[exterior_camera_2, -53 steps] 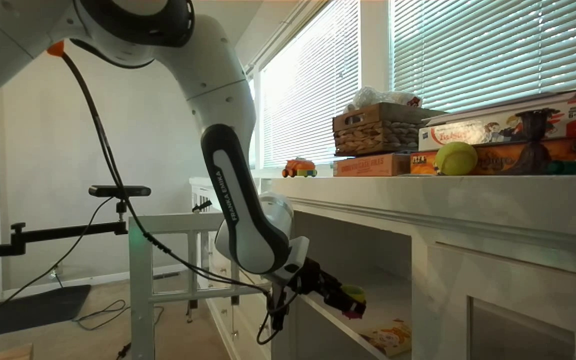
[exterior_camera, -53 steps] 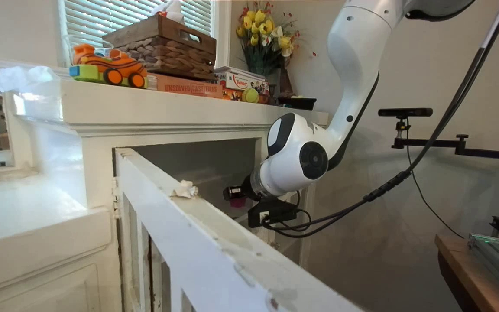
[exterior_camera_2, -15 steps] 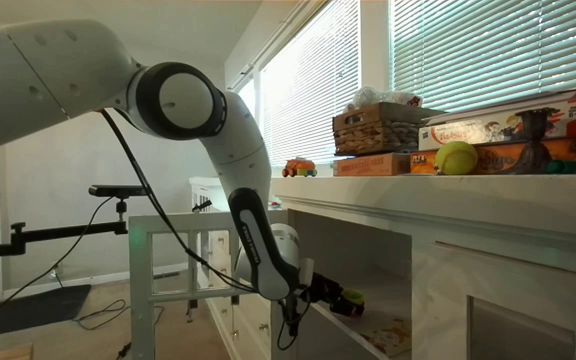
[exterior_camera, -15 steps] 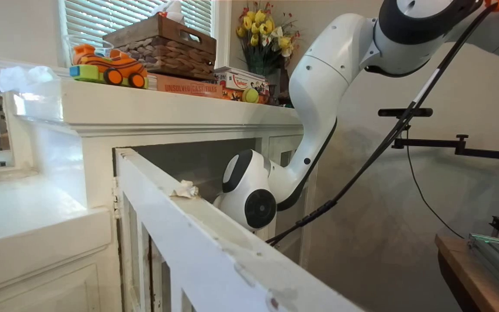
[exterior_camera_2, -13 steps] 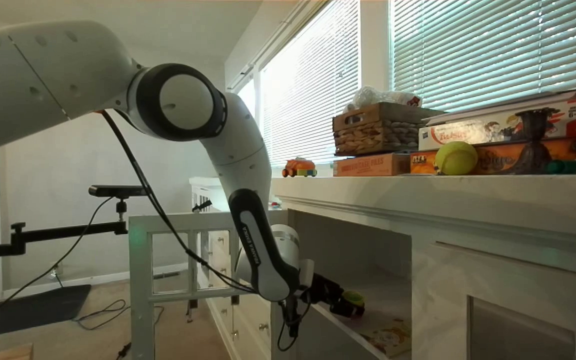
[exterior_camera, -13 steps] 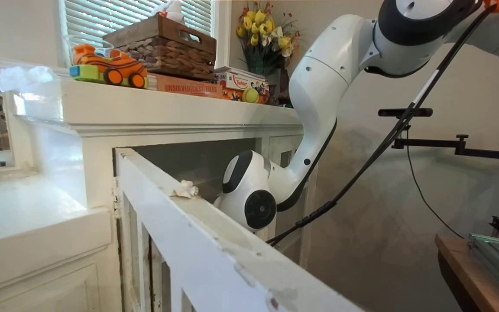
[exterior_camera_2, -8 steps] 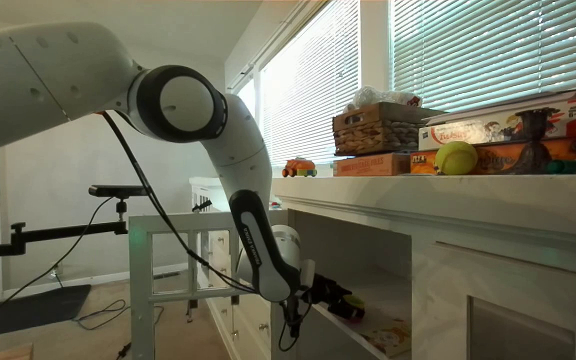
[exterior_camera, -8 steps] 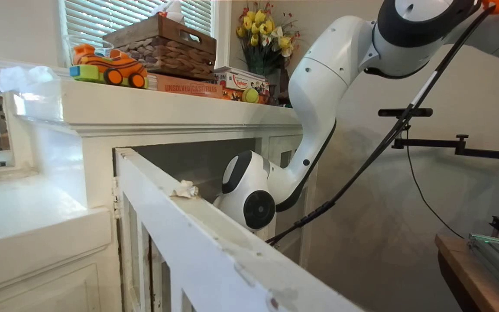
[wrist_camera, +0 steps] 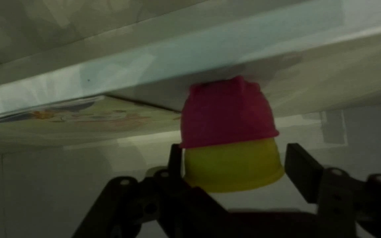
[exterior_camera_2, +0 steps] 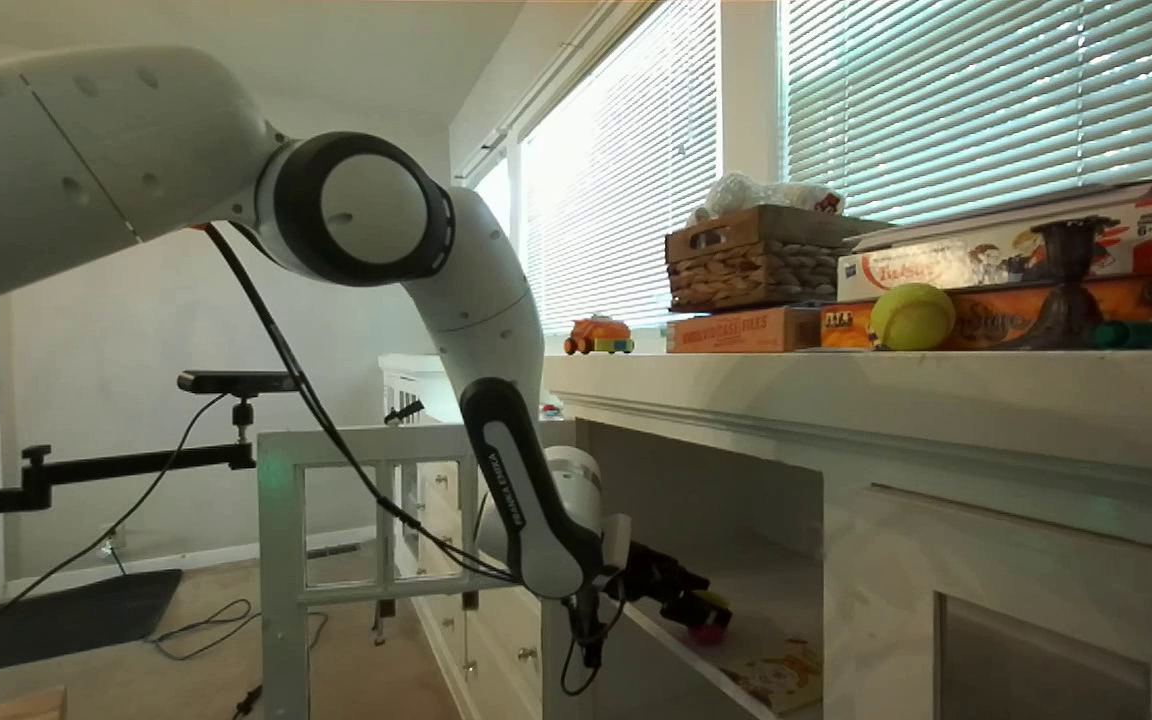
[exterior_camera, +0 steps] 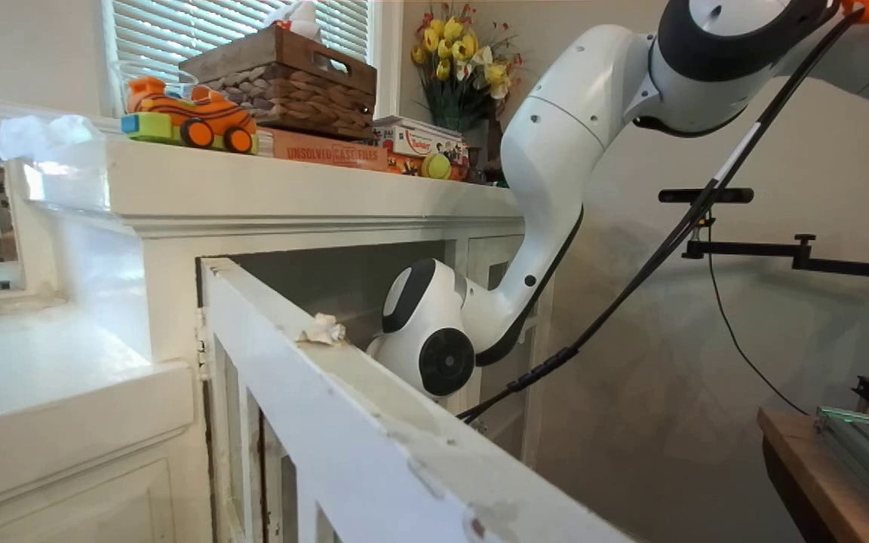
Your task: Place the stacked bowls in the cabinet then unstack them.
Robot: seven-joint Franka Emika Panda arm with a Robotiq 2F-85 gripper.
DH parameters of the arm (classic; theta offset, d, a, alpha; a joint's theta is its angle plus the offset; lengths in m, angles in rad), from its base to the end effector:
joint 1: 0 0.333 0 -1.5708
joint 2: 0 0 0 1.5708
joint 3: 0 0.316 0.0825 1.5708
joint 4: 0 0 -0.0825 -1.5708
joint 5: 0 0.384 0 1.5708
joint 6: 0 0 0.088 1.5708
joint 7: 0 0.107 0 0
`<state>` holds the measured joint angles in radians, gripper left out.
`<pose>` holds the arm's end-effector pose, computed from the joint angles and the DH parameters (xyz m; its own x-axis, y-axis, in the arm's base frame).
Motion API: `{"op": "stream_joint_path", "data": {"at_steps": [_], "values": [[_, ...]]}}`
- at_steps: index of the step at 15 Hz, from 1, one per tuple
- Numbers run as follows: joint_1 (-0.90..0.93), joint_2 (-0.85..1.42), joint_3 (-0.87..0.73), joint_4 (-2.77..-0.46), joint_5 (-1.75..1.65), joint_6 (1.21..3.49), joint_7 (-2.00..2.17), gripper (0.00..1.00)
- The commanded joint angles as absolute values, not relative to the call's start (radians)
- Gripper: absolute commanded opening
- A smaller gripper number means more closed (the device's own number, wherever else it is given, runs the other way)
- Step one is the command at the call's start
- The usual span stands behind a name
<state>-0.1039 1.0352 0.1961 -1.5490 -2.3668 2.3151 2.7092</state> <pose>0.6738 0.0344 0.0395 0.2595 -0.2901 0.9211 -0.5326 -0.8386 -0.1140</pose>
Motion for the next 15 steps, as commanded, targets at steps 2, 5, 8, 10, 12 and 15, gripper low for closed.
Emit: {"op": "stream_joint_path", "data": {"at_steps": [2, 5, 8, 10, 12, 15], "values": [[-0.079, 1.041, 0.177, -1.519, -2.365, 2.319, 2.733, 0.44], [-0.077, 1.037, 0.176, -1.52, -2.366, 2.317, 2.737, 0.37], [-0.078, 1.031, 0.177, -1.524, -2.362, 2.316, 2.737, 0.37], [-0.079, 1.014, 0.179, -1.538, -2.363, 2.317, 2.745, 0.37], [-0.079, 0.992, 0.18, -1.554, -2.367, 2.314, 2.753, 0.37], [-0.081, 0.958, 0.178, -1.574, -2.366, 2.308, 2.762, 0.37]]}}
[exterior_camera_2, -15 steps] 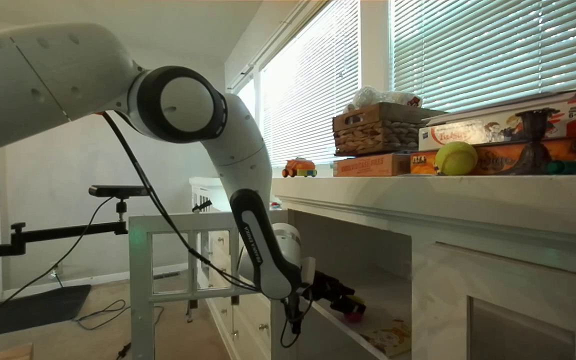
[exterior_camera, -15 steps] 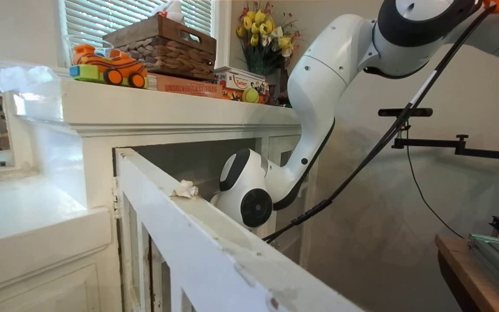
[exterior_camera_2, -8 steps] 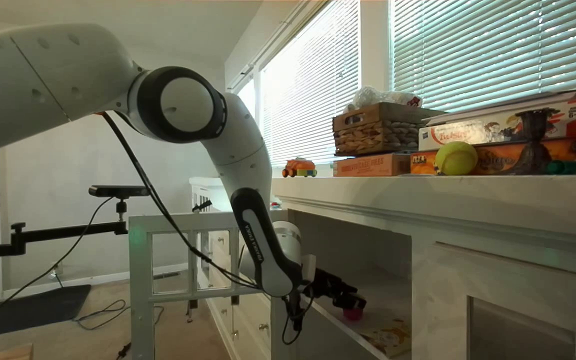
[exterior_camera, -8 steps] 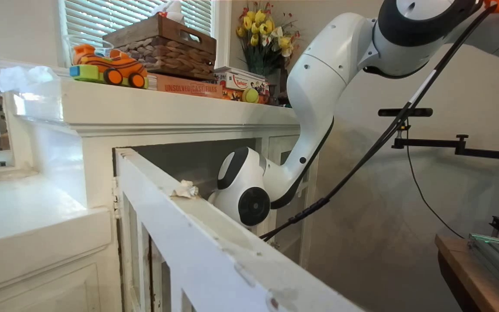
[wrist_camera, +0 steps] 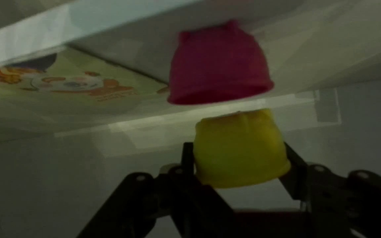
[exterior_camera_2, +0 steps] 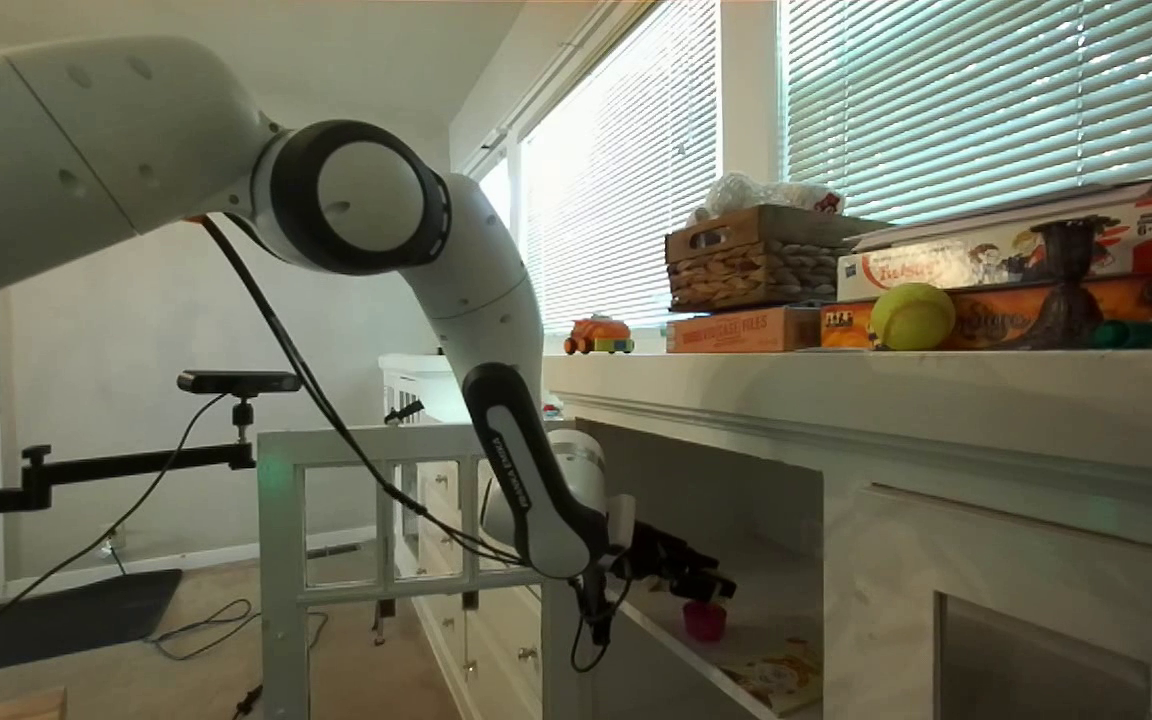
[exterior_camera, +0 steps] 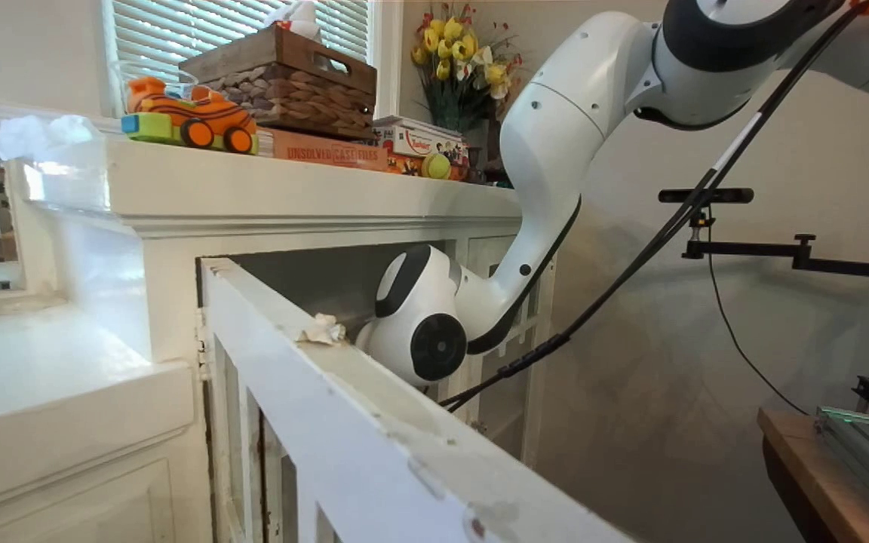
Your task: Place the stacked bowls in the cabinet then unstack them.
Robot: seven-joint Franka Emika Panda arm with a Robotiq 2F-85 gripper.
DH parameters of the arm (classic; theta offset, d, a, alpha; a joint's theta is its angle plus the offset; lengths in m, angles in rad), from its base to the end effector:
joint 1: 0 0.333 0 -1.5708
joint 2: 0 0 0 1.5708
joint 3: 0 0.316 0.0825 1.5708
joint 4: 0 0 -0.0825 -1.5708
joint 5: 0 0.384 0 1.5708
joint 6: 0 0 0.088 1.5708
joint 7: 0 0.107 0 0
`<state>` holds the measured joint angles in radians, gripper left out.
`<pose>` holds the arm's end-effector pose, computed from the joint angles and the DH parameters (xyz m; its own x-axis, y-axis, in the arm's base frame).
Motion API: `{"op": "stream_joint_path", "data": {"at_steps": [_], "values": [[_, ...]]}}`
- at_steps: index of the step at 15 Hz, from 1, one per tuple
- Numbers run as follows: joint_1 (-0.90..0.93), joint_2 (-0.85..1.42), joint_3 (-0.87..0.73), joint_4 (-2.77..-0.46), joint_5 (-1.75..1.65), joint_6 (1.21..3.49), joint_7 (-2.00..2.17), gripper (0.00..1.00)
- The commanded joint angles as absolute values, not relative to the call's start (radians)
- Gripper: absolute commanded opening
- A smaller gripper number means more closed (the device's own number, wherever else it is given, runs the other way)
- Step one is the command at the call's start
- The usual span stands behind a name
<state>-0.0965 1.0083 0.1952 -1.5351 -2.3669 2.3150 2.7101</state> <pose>0.6864 0.0373 0.0626 0.2229 -0.2864 0.9318 -0.5239 -0.8413 -0.1333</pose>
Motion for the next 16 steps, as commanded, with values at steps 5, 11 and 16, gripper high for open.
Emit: {"op": "stream_joint_path", "data": {"at_steps": [5, 11, 16], "values": [[-0.102, 0.915, 0.183, -1.608, -2.381, 2.27, 2.769, 0.37], [-0.172, 0.908, 0.231, -1.653, -2.382, 2.208, 2.758, 0.37], [-0.238, 0.909, 0.273, -1.708, -2.382, 2.147, 2.758, 0.37]]}}
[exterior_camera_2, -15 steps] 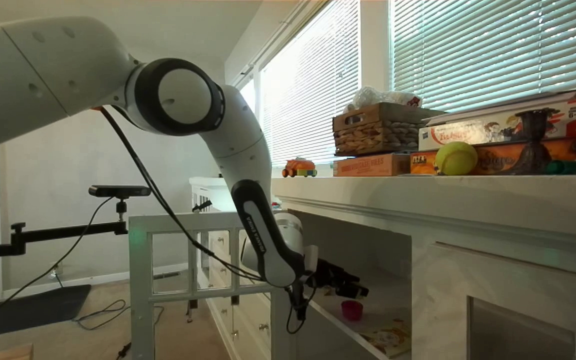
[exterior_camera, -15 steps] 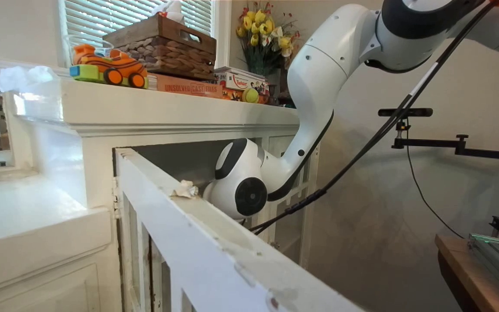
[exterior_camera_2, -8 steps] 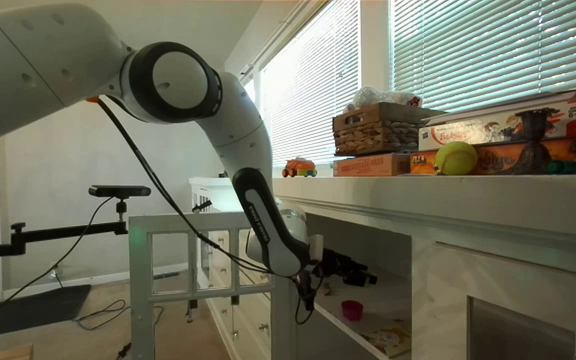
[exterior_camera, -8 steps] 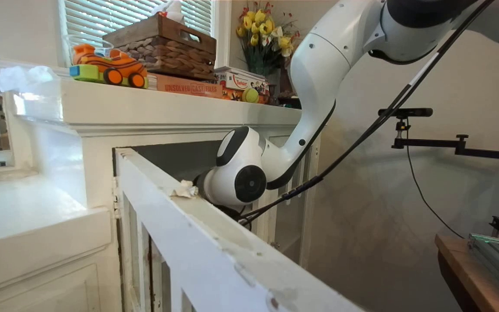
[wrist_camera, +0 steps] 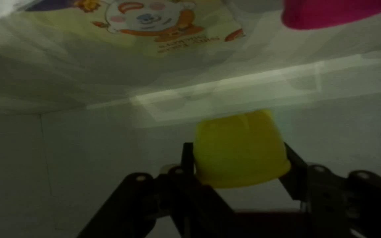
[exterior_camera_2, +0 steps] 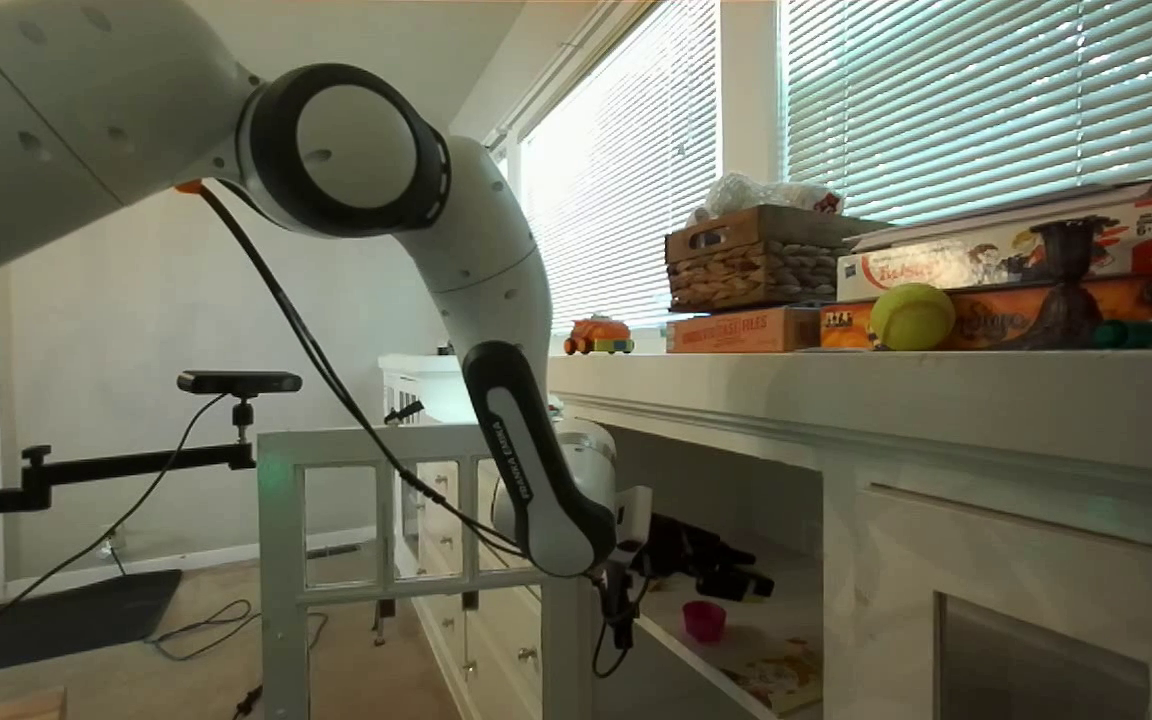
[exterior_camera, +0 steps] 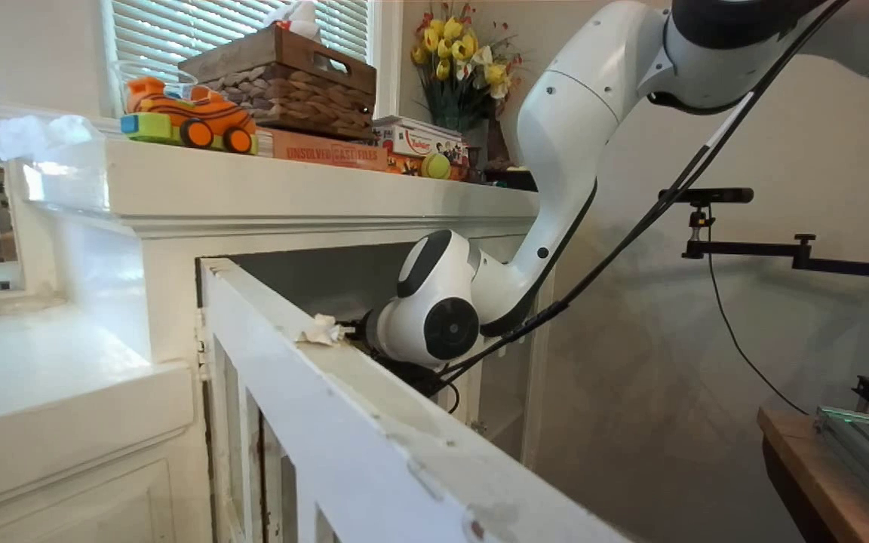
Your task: Place the stacked bowls in the cabinet then unstack them.
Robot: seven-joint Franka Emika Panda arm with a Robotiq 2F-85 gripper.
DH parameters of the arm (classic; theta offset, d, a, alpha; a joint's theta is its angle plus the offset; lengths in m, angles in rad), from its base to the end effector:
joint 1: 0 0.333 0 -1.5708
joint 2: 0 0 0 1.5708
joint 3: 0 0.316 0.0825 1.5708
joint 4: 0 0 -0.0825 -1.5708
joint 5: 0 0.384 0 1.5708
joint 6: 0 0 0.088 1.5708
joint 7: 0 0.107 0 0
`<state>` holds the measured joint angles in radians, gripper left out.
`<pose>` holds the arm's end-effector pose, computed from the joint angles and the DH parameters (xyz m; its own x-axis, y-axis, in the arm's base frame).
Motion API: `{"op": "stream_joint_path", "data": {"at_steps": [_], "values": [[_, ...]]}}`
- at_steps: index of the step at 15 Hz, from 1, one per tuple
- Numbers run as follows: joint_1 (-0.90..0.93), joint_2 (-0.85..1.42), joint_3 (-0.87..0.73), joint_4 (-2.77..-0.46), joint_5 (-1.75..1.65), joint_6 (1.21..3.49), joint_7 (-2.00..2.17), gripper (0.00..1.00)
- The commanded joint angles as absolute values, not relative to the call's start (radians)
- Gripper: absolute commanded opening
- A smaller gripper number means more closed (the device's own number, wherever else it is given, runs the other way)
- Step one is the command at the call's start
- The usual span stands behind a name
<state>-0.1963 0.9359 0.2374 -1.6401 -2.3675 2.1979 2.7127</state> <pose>0.6755 -0.0131 0.0833 0.1453 -0.2689 0.9521 -0.6131 -0.7798 -0.1266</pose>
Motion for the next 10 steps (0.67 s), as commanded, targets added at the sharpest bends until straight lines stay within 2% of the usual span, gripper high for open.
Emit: {"op": "stream_joint_path", "data": {"at_steps": [1, 10], "values": [[-0.251, 0.91, 0.28, -1.722, -2.382, 2.136, 2.758, 0.37], [-0.299, 0.948, 0.308, -1.734, -2.388, 2.09, 2.758, 0.37]]}}
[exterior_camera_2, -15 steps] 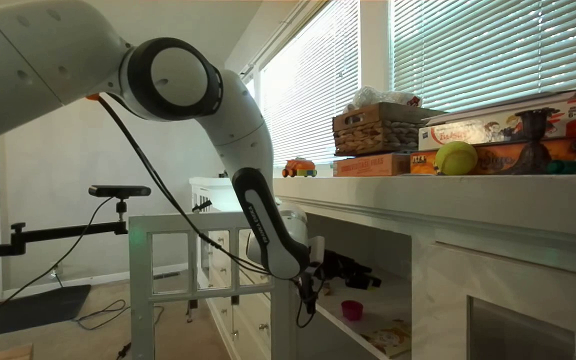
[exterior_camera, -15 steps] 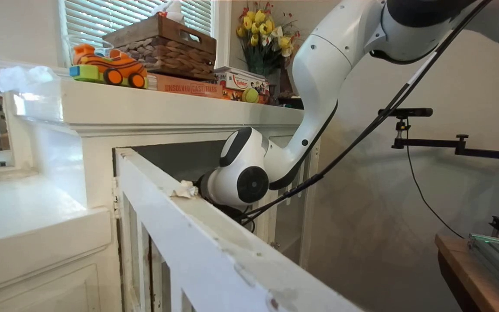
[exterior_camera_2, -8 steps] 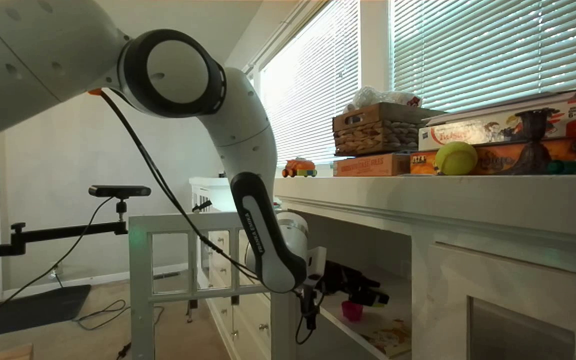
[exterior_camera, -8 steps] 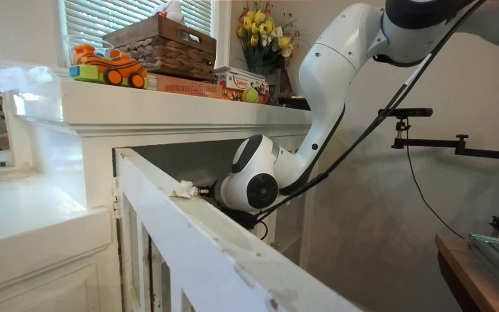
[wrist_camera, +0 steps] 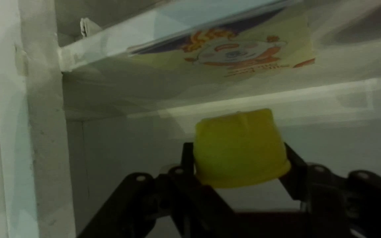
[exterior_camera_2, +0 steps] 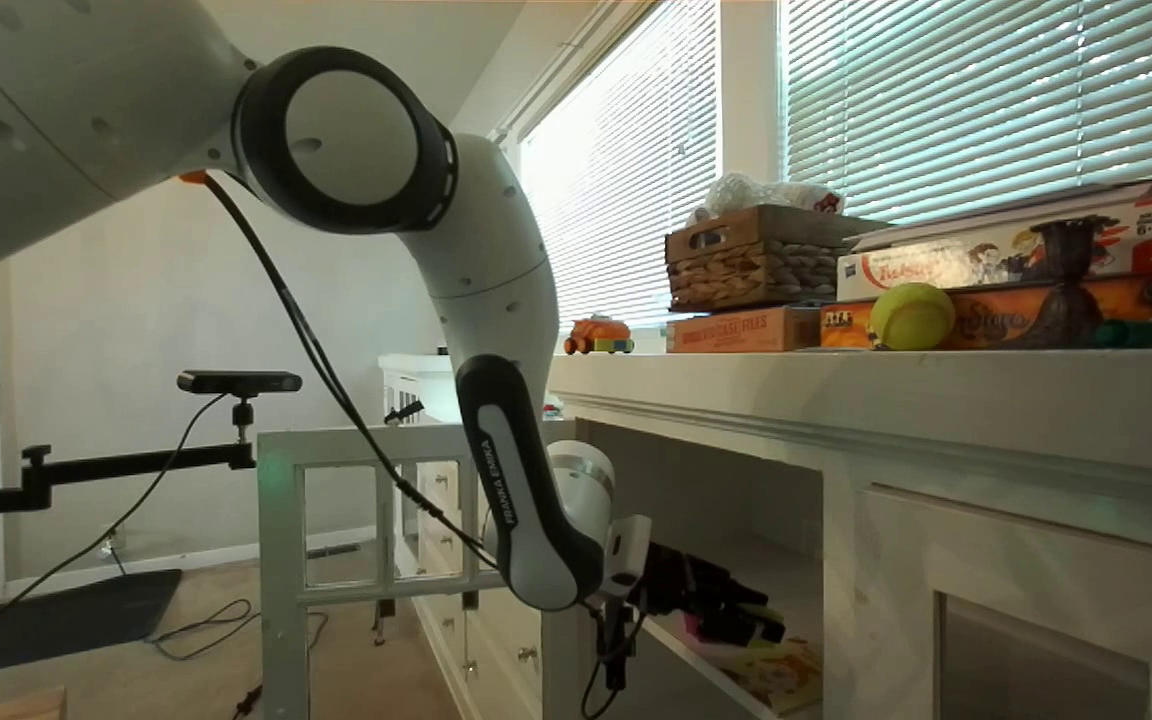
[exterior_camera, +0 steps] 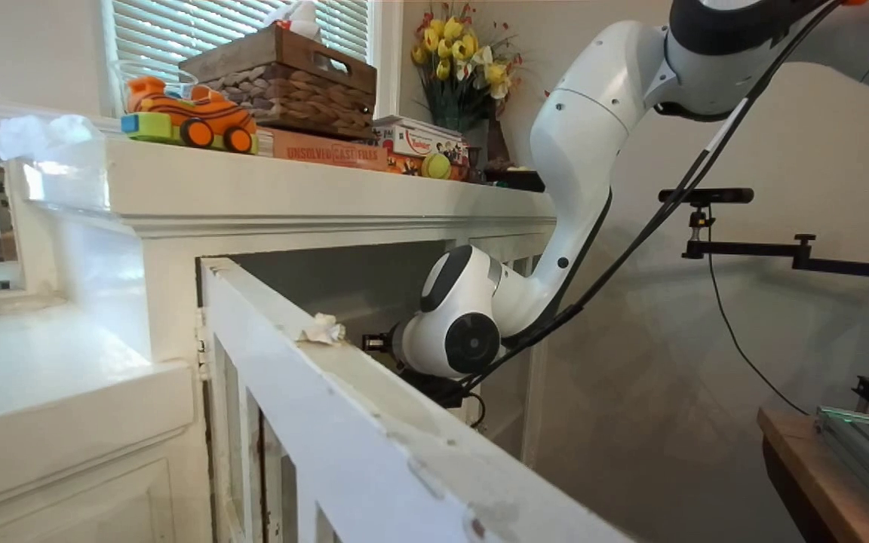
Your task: Place the stacked bowls in the cabinet then unstack them.
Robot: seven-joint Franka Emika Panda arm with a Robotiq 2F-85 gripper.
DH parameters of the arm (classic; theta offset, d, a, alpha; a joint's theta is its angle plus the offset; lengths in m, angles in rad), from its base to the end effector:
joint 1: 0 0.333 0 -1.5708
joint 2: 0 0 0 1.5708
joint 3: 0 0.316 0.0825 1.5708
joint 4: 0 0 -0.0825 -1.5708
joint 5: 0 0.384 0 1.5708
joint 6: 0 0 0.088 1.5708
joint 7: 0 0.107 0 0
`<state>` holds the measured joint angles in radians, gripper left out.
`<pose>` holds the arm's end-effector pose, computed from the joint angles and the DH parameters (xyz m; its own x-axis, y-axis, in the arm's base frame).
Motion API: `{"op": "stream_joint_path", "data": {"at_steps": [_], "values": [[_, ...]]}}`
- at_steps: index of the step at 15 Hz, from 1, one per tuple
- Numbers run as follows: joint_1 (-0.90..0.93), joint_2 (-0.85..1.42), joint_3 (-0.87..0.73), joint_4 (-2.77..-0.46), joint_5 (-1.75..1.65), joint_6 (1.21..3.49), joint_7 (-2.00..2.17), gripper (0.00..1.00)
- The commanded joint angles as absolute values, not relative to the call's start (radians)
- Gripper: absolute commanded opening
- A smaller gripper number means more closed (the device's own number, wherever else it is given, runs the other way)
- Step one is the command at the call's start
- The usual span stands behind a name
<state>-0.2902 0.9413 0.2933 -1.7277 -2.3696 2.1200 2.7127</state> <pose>0.6462 -0.0408 0.0599 0.1565 -0.2814 0.9467 -0.6772 -0.7284 -0.1045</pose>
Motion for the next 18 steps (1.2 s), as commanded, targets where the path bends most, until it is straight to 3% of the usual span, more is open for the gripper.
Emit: {"op": "stream_joint_path", "data": {"at_steps": [1, 10, 12, 18], "values": [[-0.296, 0.951, 0.304, -1.729, -2.384, 2.091, 2.758, 0.37], [-0.289, 1.001, 0.295, -1.658, -2.369, 2.103, 2.735, 0.37], [-0.221, 1.001, 0.216, -1.639, -2.324, 2.142, 2.758, 0.37], [-0.265, 1.052, 0.264, -1.605, -2.35, 2.125, 2.727, 0.37]]}}
